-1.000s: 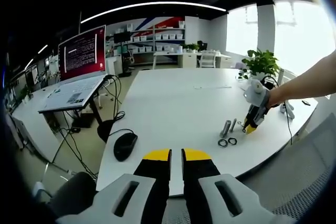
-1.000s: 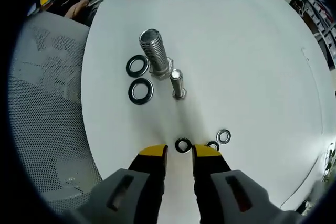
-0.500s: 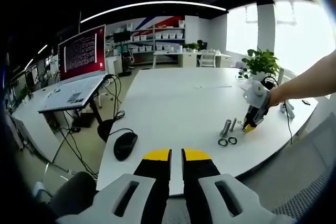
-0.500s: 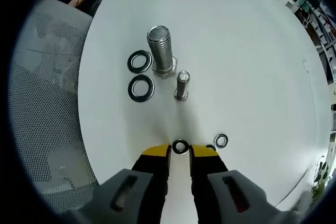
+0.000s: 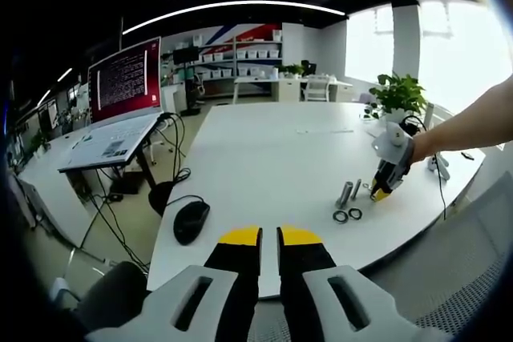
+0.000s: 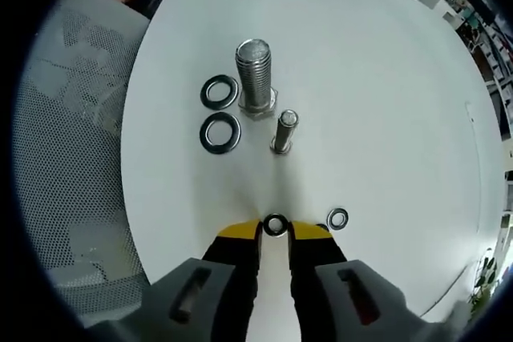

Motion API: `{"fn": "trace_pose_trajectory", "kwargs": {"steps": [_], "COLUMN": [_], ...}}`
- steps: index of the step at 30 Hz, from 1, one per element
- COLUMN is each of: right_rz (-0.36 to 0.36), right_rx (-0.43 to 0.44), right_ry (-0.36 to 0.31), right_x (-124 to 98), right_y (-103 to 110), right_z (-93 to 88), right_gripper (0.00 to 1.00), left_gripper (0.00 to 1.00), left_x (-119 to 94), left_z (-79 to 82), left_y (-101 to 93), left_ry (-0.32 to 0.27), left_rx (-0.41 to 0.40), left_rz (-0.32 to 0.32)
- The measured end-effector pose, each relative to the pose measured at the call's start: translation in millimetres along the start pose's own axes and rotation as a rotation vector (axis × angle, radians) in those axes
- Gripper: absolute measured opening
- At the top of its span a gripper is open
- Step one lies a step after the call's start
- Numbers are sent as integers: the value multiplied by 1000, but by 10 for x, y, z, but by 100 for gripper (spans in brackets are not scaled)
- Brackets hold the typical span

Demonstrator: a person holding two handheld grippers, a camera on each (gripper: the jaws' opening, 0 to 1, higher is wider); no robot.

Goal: Place the washer onto the threaded stud by aligning its center hole with the stud, sliding it down to the base, and recovering from edge contact or off-axis alignment until the washer reaches the visible bottom stop.

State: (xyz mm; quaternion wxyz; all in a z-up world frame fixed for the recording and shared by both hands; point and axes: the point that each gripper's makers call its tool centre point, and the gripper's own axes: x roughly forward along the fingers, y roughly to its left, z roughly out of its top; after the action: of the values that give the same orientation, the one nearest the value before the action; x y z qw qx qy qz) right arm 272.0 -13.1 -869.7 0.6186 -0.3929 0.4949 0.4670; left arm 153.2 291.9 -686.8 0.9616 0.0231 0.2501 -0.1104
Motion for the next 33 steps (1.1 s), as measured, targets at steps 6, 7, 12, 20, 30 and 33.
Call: {"fn": "trace_pose_trajectory", "kwargs": {"steps": [6,7,12,20,30,33], "right_rz": [1,1,5,14,3,-4], "right_rx": [19,22,41,92,112,90], "right_ry": [-2,-3,-2,-46,-95,-99], "right_x": [6,5,-27,-234,-430,-459], "right_y": [-6,-3,-4,-4,14,27], "right_z": [0,1,-29,32,141,198], "right_gripper": [15,14,14,14,14,14], "left_gripper": [5,5,5,5,5,5], "left_x": [1,2,3,1,-1,0], "left_z": [0,-1,0,11,14,10], "left_y": [0,0,0,0,-3,-3], "left_ry": [1,1,0,-6,-8,-6], "left_rx": [1,1,1,-1,-2,-1], "left_rz": [-1,-1,-3,-3,-6,-6]}}
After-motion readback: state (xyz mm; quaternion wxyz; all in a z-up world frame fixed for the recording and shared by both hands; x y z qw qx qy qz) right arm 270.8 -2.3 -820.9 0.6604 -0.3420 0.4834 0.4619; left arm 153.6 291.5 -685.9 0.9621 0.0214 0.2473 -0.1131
